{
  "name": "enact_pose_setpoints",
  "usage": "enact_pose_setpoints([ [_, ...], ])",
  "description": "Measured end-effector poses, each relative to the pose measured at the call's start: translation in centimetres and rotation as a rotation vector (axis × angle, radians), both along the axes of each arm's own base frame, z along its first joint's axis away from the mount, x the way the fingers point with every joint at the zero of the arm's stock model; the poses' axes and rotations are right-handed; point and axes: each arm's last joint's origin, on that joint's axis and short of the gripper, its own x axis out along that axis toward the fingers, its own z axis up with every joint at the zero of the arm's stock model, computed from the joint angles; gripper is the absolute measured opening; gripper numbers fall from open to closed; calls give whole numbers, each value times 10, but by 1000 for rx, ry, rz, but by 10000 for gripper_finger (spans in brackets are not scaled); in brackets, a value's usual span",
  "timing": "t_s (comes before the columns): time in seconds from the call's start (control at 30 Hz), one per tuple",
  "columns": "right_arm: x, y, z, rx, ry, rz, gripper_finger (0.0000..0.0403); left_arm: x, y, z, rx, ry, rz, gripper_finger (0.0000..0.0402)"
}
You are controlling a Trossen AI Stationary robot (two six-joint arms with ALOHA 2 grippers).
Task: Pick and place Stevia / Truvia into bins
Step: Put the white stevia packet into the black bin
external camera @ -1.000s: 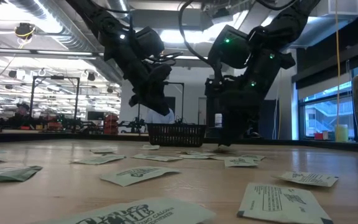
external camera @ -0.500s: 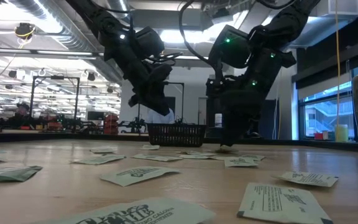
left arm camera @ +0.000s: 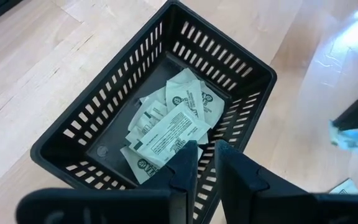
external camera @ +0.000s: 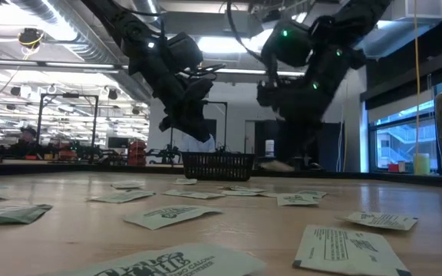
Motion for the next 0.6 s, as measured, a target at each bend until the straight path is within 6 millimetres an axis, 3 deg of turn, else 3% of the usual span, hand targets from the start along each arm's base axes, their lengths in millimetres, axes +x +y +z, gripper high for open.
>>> enact_pose_setpoints([
  [0.13, 2, -12, 26, -56, -44, -34, 0, -3, -2, 11, 25, -24, -16, 48],
  [0.43, 11, -59, 90, -174, -195, -68, 0, -23, -17, 65, 152, -140, -86, 47],
  [0.6, 17, -84, 109, -236, -239, -80, 0, -35, -31, 86, 209, -173, -147, 47],
])
